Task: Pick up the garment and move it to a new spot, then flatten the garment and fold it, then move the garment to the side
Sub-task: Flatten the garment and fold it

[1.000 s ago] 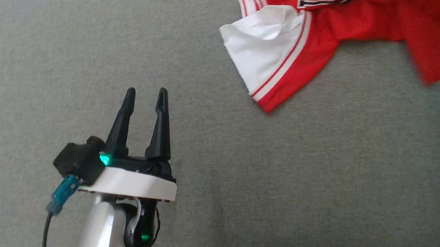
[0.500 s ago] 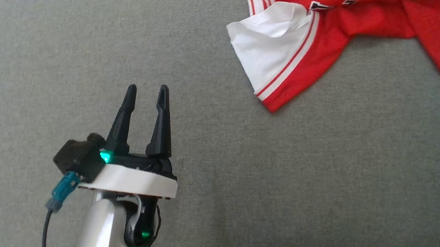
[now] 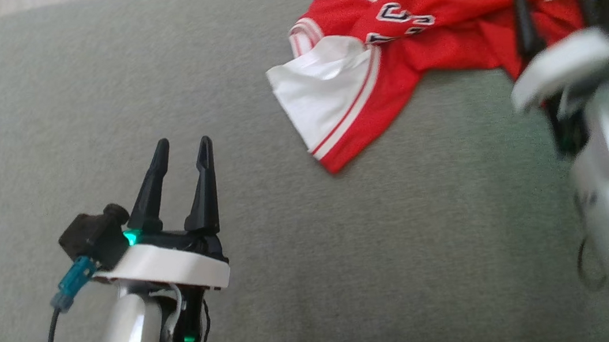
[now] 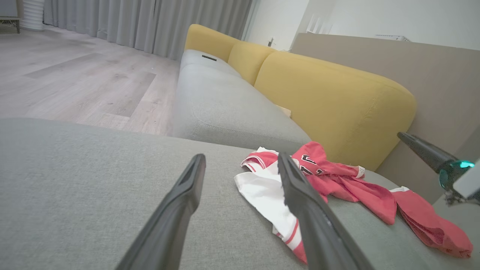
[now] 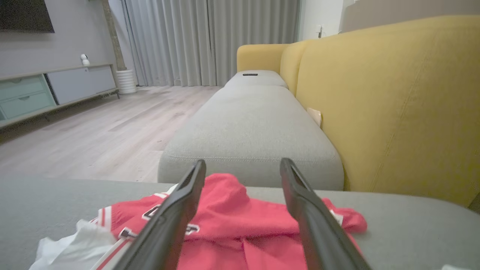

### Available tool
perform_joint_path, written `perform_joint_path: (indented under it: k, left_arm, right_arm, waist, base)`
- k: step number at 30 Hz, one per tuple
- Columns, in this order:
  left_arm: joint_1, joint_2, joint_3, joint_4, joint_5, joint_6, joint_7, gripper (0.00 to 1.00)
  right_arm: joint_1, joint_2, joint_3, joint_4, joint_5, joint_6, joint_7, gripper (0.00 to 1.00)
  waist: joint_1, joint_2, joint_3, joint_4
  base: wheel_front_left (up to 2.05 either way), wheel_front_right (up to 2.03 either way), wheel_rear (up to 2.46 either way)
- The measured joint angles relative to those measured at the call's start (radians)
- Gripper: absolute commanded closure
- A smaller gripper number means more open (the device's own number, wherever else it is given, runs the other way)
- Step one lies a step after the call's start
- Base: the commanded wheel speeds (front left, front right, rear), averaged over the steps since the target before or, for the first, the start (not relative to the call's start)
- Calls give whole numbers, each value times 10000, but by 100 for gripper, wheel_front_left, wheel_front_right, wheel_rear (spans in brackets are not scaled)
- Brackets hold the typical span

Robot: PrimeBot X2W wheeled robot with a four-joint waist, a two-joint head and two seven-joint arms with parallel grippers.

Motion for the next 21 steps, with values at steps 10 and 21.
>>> perform_joint_path:
  k: [10,21]
  left_arm:
    - [236,10,257,-23,81,0,2,0]
    - [-232,244,-10,1007,387,0,2,0]
  right_arm:
    - [4327,719,594,-3480,1450,0,-186,0]
    - [5266,821,943,-5404,1994,0,113,0]
  waist:
    - [0,0,-364,-959]
    - [0,0,41,-1826]
  base:
    - [0,0,0]
    - [0,0,0]
